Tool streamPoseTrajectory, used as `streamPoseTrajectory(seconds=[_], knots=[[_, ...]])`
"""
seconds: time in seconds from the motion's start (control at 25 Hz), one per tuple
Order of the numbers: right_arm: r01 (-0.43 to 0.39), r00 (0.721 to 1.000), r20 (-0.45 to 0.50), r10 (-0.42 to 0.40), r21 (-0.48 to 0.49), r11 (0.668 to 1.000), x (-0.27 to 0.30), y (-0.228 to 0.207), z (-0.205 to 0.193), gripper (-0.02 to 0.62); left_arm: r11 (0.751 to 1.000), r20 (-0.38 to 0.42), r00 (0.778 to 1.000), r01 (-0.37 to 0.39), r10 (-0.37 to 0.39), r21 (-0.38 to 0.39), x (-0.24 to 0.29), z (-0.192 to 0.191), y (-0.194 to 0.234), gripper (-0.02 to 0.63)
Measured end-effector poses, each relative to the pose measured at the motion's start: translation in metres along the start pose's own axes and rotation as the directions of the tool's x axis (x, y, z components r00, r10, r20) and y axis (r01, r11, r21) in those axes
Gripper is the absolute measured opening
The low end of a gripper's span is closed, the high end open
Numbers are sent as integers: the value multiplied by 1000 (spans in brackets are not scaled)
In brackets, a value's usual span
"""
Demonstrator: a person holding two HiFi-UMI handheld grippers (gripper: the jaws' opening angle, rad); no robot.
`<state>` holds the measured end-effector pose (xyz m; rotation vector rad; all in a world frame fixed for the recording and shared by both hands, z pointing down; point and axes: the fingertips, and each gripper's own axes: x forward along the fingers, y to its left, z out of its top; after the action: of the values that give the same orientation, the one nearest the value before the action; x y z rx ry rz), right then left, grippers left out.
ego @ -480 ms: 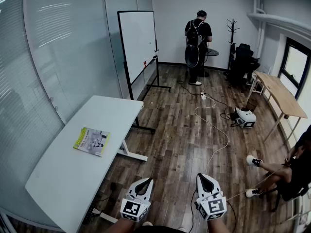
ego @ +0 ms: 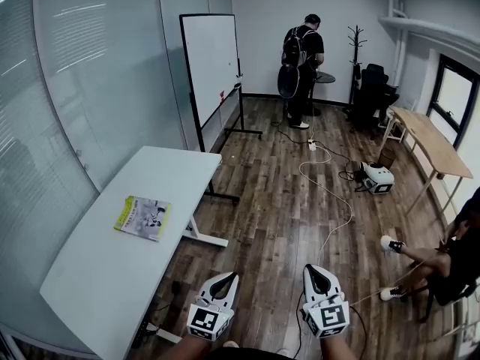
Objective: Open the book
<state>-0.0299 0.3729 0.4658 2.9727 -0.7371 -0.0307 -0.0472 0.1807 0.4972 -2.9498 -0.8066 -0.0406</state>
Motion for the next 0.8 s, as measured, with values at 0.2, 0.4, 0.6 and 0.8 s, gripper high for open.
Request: streamPoseTrajectory(seconds=[0.2, 0.4, 0.6, 0.8], knots=[[10, 1000, -11, -10, -13, 1000, 7, 19, 4, 5, 1000, -13, 1000, 3, -3, -10, -11, -12, 14, 11], [29, 1000, 0, -29, -10, 1000, 20, 35, 12, 6, 1000, -4, 1000, 18, -18, -21, -21, -3, 33, 11], [43, 999, -11, -43, -8, 999, 37, 58, 12, 6, 999, -10, 999, 39, -39, -17, -30, -10, 52, 11], [46, 998, -29, -47, -36, 998, 48, 75, 16, 6, 997, -16, 997, 72, -72, 6, -35, -11, 61, 11]])
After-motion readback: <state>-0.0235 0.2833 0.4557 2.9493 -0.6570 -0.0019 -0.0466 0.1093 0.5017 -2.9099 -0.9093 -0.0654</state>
